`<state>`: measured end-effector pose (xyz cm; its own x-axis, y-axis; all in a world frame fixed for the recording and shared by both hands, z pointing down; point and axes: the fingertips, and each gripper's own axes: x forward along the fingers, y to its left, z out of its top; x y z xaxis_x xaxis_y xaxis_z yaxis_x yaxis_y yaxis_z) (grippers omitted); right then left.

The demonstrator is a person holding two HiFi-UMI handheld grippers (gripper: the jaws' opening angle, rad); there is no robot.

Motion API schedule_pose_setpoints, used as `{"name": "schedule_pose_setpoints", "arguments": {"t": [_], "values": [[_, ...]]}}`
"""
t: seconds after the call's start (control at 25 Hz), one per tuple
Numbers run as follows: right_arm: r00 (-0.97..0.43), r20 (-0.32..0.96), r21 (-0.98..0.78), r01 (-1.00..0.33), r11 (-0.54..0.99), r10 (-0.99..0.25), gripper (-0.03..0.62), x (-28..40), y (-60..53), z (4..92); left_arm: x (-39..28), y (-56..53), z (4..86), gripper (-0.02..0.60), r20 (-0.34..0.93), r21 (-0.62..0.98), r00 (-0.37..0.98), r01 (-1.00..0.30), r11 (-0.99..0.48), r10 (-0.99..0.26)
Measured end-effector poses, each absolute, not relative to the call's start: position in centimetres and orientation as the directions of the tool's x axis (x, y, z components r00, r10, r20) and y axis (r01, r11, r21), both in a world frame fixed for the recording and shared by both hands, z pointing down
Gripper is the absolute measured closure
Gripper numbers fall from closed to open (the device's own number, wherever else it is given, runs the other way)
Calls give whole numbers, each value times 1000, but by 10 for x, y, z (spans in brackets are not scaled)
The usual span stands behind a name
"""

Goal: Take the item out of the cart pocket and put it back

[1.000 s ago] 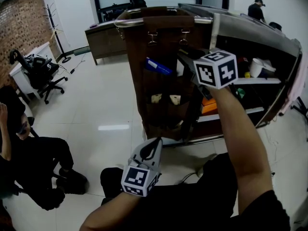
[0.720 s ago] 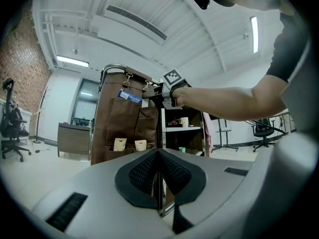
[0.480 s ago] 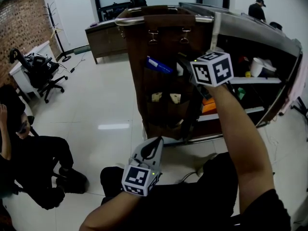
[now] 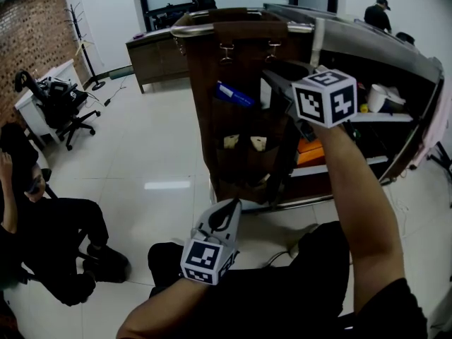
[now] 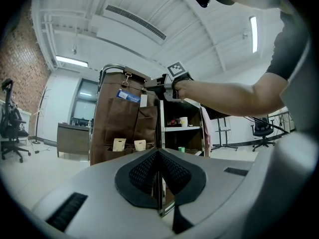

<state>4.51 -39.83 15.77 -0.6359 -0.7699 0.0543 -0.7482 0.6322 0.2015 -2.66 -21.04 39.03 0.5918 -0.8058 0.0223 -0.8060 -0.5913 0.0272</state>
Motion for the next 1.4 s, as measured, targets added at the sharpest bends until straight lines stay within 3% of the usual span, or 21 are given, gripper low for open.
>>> {"name": "schedule_pose_setpoints", "arguments": {"t": [0.08,0.12,0.44,0.76,1.04,1.4], "values": [[-647,39,181,-745,642,-761,520,47,-392,151,-26,-210,390,581,27,30,594,-805,-593,-804],[-650,40,167,-744,647,-759,590,48,-390,150,-25,-210,391,581,27,30,594,-805,-593,-804],[-685,-9,85,-726,682,-729,591,50,-352,138,-27,-210,390,581,21,28,590,-807,-590,-807],[-704,-95,144,-709,691,-703,591,50,-265,122,-24,-209,391,581,28,36,596,-803,-595,-802],[-735,-125,76,-677,732,-667,591,60,-209,176,-26,-207,390,581,25,29,592,-806,-591,-806],[-719,-70,-56,-689,722,-691,591,58,-180,264,-26,-205,389,581,22,32,587,-809,-586,-809]]}}
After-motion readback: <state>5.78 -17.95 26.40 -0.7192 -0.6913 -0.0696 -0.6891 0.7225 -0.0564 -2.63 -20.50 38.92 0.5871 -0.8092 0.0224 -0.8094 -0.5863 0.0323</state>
